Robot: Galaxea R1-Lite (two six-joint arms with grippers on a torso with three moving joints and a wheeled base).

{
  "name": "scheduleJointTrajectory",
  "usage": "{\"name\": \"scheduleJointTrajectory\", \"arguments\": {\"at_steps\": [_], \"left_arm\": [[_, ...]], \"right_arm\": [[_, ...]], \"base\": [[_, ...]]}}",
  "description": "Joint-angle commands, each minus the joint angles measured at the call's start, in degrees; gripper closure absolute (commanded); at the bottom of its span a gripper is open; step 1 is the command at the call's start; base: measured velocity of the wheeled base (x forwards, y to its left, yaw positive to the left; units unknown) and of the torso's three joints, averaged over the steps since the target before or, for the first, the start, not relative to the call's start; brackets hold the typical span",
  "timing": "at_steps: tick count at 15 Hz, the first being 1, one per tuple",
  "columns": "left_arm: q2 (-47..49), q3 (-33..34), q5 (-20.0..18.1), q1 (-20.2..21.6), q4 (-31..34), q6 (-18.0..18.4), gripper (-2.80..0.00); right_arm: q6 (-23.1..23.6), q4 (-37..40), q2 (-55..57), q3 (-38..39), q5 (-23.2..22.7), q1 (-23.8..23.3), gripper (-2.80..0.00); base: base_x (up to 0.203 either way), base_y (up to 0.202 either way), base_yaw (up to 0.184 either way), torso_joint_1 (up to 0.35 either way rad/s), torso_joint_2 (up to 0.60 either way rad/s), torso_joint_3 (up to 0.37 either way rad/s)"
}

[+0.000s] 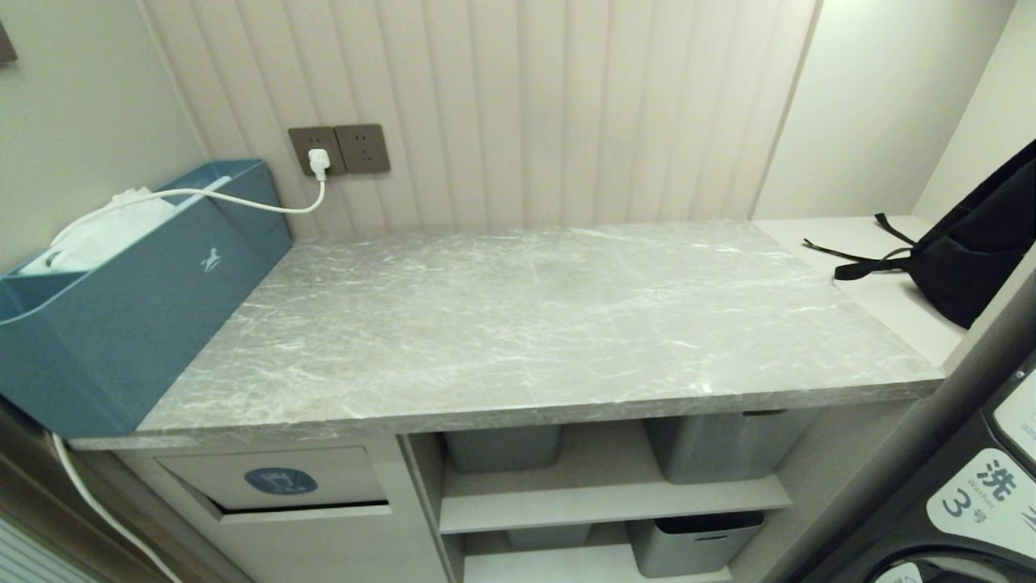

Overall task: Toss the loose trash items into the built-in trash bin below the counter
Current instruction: Put the garbage in the trash can

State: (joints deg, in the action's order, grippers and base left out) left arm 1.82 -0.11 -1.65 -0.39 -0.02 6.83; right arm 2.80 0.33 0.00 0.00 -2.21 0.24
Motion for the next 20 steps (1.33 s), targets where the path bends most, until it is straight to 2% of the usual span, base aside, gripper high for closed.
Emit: {"name": "scheduleJointTrajectory", "arguments": {"at_steps": [1,15,20], "left_arm": [[-1.8,0.1,-0.2,0.1,0.2,0.1,0.0],[-1.8,0.1,0.1,0.1,0.2,0.5,0.0],[-1.8,0.1,0.0,0.1,0.1,1.0,0.0]], "right_arm": [[0.0,0.0,-0.1,0.0,0.0,0.0,0.0],[0.9,0.0,-0.1,0.0,-0.1,0.0,0.0],[1.0,0.0,-0.1,0.0,-0.1,0.0,0.0]], "base": [[0.0,0.0,0.0,0.0,0.0,0.0],[0.0,0.0,0.0,0.0,0.0,0.0],[0.0,0.0,0.0,-0.179,0.4,0.218]]}}
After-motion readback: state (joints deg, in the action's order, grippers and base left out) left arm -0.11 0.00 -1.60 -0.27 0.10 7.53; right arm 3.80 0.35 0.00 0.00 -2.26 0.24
